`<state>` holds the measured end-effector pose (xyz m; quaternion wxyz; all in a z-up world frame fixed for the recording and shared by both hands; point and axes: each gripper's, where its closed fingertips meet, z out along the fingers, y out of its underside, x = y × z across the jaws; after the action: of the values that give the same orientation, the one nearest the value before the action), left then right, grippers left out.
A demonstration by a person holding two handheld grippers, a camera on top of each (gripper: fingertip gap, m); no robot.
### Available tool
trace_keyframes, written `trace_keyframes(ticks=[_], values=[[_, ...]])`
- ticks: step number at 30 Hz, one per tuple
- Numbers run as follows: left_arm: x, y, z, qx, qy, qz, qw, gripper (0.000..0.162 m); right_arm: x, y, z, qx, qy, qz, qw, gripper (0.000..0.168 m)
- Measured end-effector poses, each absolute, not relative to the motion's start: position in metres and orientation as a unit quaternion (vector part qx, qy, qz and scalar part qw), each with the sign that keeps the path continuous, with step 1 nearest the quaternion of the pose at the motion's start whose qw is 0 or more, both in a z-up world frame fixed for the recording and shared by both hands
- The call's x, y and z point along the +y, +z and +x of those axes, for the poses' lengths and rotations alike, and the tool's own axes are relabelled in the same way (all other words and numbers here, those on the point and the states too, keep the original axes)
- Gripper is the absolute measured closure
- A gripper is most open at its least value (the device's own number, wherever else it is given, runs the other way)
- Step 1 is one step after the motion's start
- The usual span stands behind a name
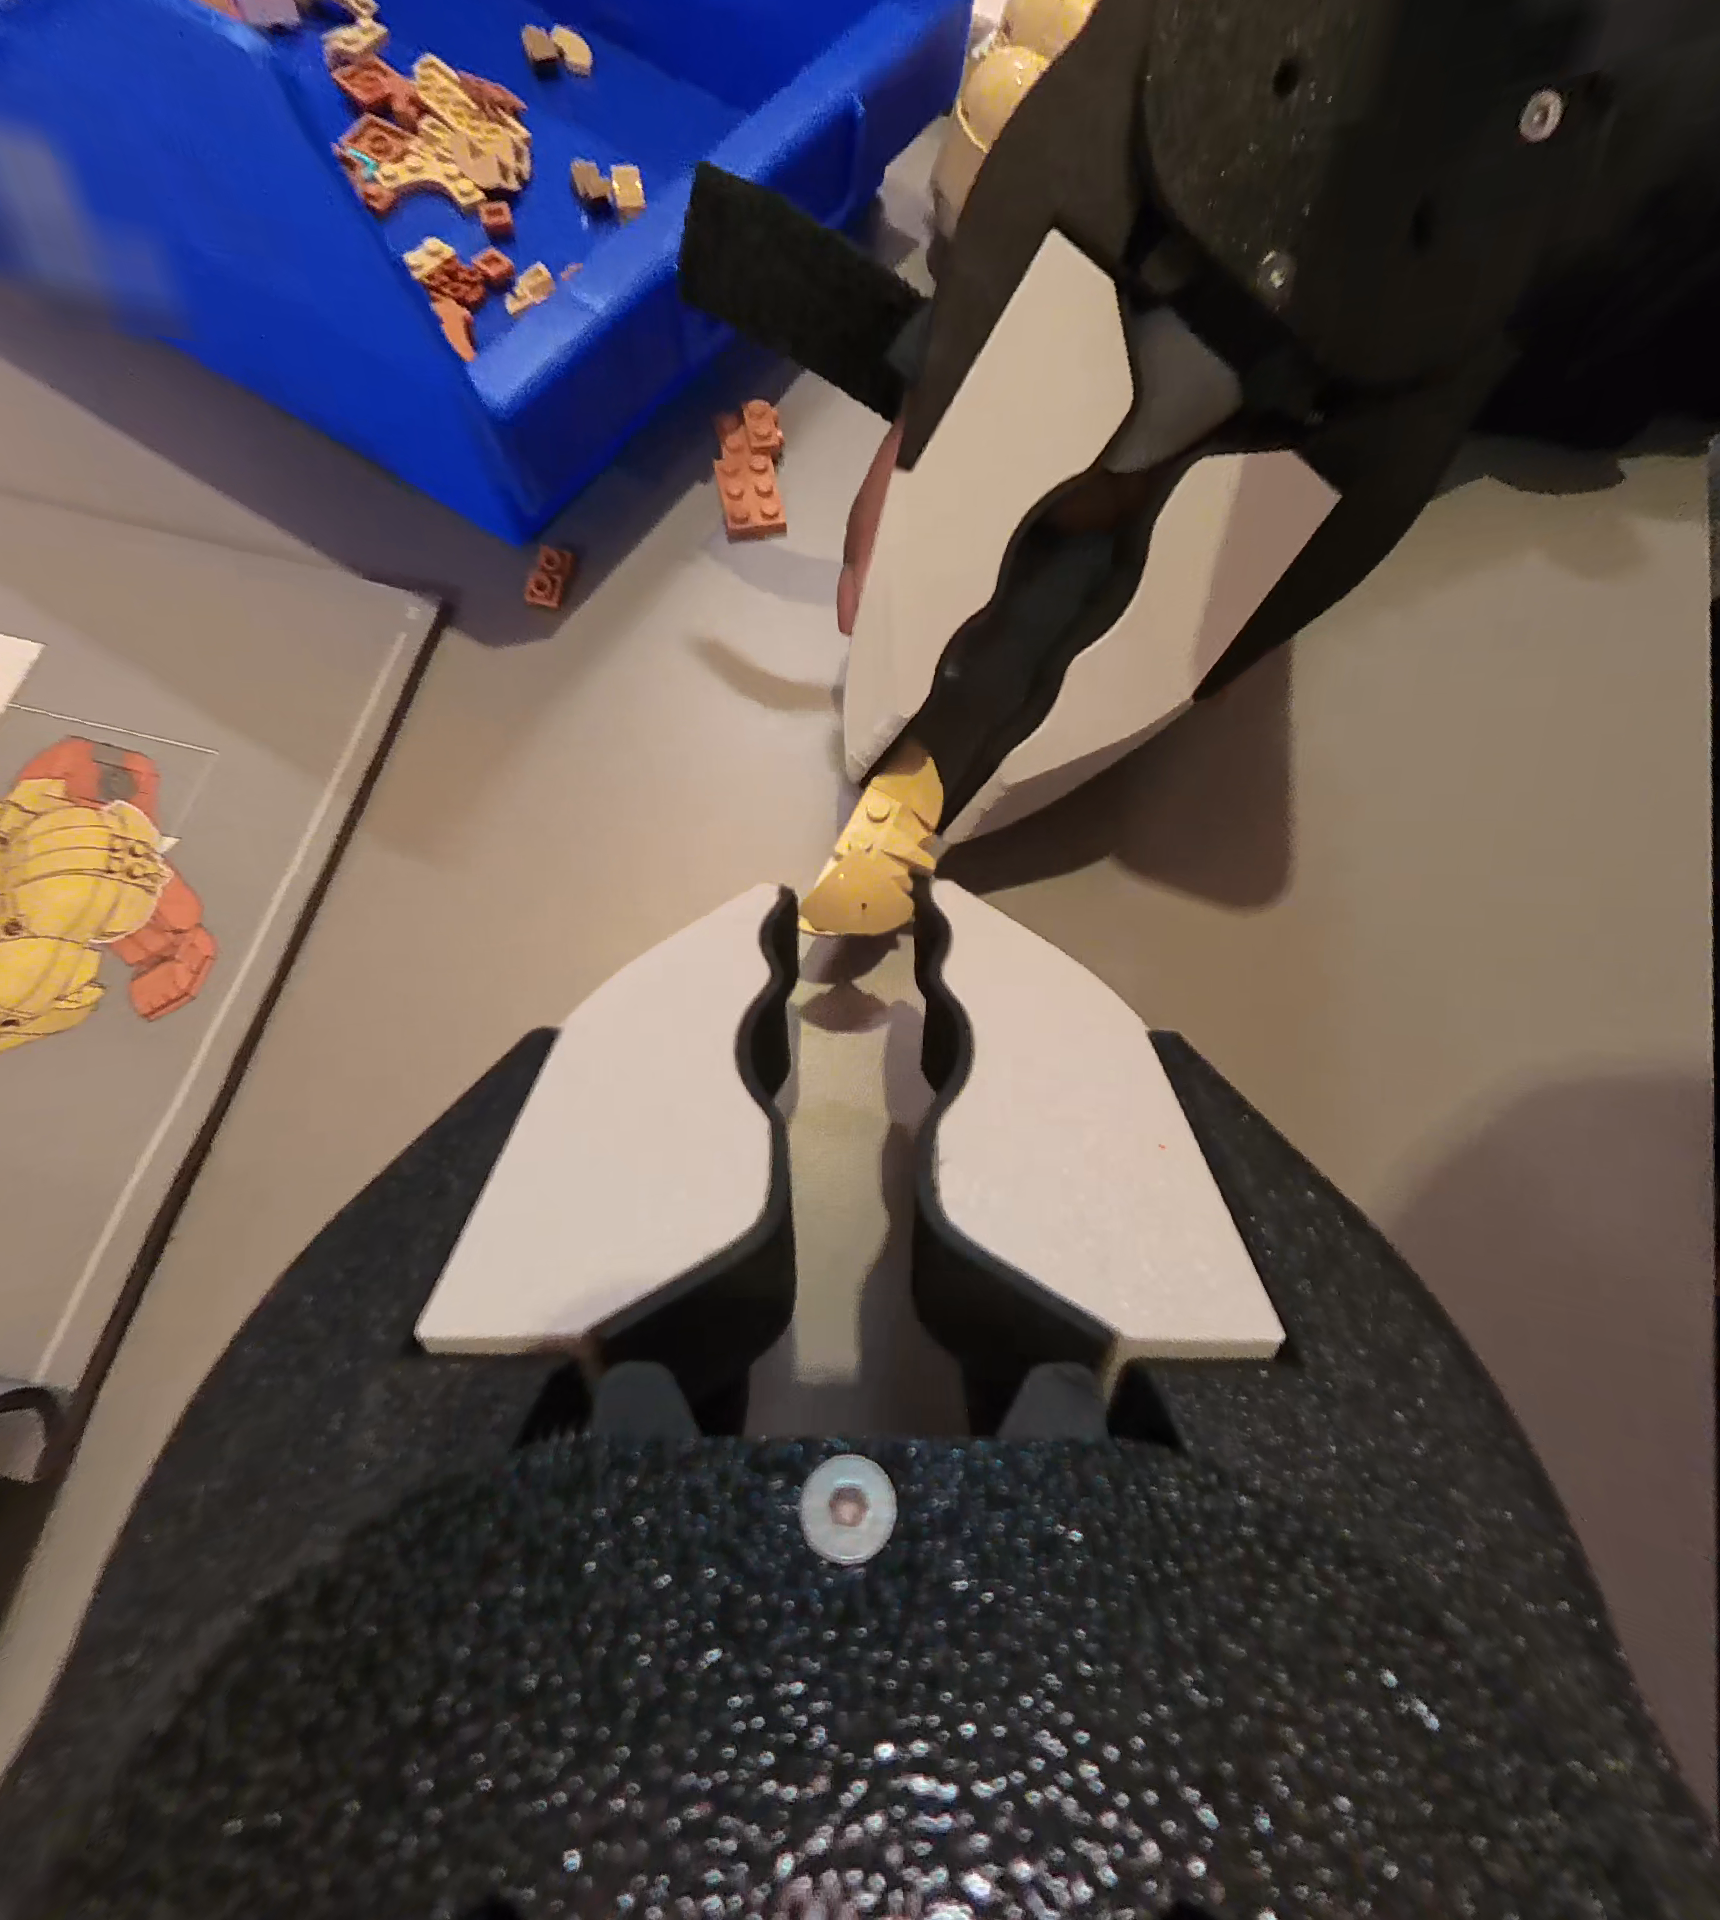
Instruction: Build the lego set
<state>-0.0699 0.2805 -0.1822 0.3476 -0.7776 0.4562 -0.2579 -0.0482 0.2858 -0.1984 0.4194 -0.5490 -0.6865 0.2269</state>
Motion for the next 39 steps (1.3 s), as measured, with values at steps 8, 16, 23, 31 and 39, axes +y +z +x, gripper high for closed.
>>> trace_keyframes(ticks=[8,16,23,31,39], values=[[0.286,-0.17,-0.077,0.453,-0.206,-0.791,0.356,0.141,0.284,-0.177,-0.058,-0.639,0.245,-0.542,0.488,0.151],[0.282,-0.171,-0.076,0.463,-0.184,-0.798,0.34,0.141,0.28,-0.171,-0.06,-0.626,0.246,-0.538,0.509,0.151],[0.281,-0.167,-0.076,0.465,-0.177,-0.799,0.337,0.141,0.278,-0.167,-0.06,-0.621,0.249,-0.529,0.521,0.151],[0.279,-0.161,-0.076,0.471,-0.174,-0.798,0.333,0.14,0.275,-0.16,-0.061,-0.616,0.261,-0.515,0.536,0.151],[0.277,-0.159,-0.076,0.48,-0.165,-0.797,0.327,0.14,0.271,-0.155,-0.061,-0.613,0.269,-0.504,0.546,0.152]])
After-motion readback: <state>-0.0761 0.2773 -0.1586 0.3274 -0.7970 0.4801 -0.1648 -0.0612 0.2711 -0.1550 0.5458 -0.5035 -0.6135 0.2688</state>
